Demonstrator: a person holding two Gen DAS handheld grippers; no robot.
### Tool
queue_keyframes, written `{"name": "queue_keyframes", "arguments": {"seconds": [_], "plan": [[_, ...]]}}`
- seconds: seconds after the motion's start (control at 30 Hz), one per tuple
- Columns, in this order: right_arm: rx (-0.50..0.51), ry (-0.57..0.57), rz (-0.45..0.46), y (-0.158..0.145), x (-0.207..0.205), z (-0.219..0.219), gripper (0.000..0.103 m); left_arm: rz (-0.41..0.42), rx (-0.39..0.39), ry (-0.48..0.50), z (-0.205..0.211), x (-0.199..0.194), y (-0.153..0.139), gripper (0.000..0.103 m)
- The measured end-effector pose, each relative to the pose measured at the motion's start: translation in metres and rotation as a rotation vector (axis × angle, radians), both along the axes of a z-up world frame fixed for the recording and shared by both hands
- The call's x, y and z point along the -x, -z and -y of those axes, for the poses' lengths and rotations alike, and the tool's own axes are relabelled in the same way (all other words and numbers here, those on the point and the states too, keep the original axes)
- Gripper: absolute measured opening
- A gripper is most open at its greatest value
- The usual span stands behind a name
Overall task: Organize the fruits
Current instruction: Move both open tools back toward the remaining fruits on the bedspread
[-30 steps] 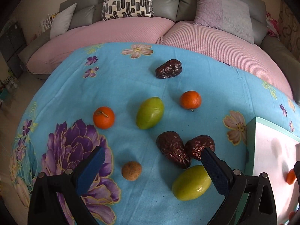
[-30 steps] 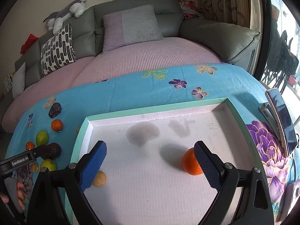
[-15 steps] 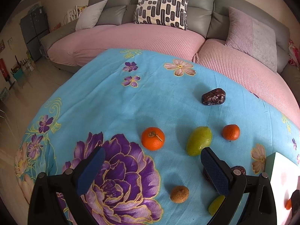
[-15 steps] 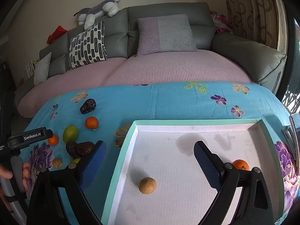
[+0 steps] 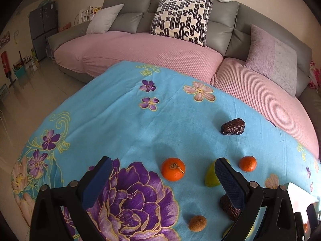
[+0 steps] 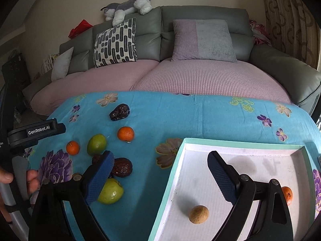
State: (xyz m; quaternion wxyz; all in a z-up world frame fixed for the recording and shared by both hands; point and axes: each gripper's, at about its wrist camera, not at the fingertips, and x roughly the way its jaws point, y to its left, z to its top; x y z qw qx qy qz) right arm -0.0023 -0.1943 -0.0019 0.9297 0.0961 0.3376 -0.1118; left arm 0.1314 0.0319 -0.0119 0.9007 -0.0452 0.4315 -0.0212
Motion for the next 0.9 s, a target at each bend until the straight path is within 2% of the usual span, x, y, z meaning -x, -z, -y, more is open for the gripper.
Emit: {"name": "queue_keyframes", "arguments": {"seconds": [0.2, 0.53, 0.73, 0.9], "plan": [[0.011, -0.055, -0.014, 0.003, -0.014, -0.012, 0.094, -0.01, 0.048, 0.008, -0.007, -0.009, -0.004, 0.103], [-0.058, -0.079, 0.009, -0.001, -0.023, -0.008, 0.094, -0.029, 0.118, 0.041, -0.012, -0.024, -0.008, 0.103], [-0.082, -0.113, -0.036, 0.008, -0.028, -0.02, 0.094, -0.092, 0.118, 0.053, -0.014, -0.03, 0.008, 0.102], [-0.115, -0.126, -0.107, 0.021, -0.033, -0.031, 0.094, -0.153, 0.08, 0.081, -0.005, -0.034, 0.03, 0.101]]}}
